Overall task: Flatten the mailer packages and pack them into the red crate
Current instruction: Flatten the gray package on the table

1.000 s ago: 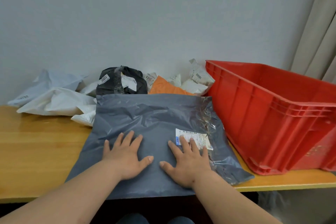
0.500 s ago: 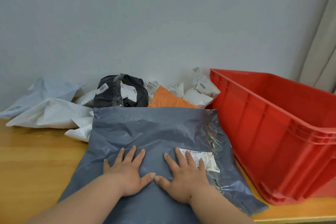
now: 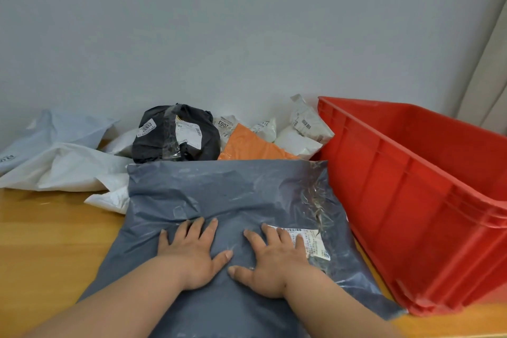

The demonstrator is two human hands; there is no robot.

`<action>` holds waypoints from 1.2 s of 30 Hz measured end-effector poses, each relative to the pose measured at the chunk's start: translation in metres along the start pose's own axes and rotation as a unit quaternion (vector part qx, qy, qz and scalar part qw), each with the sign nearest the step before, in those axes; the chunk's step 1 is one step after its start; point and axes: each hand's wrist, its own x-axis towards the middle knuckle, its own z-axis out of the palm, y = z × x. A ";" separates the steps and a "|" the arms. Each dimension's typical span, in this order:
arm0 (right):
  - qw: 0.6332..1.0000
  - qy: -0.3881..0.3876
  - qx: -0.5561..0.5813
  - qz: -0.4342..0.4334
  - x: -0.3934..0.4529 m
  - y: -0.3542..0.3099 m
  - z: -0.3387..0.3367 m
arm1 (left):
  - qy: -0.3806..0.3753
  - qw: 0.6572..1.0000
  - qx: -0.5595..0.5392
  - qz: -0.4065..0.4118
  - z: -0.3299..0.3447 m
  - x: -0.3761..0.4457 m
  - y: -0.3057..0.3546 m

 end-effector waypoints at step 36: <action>0.956 0.277 -0.002 -0.098 0.096 -0.039 -0.073 | 0.302 0.948 -0.101 0.025 -0.080 0.061 -0.047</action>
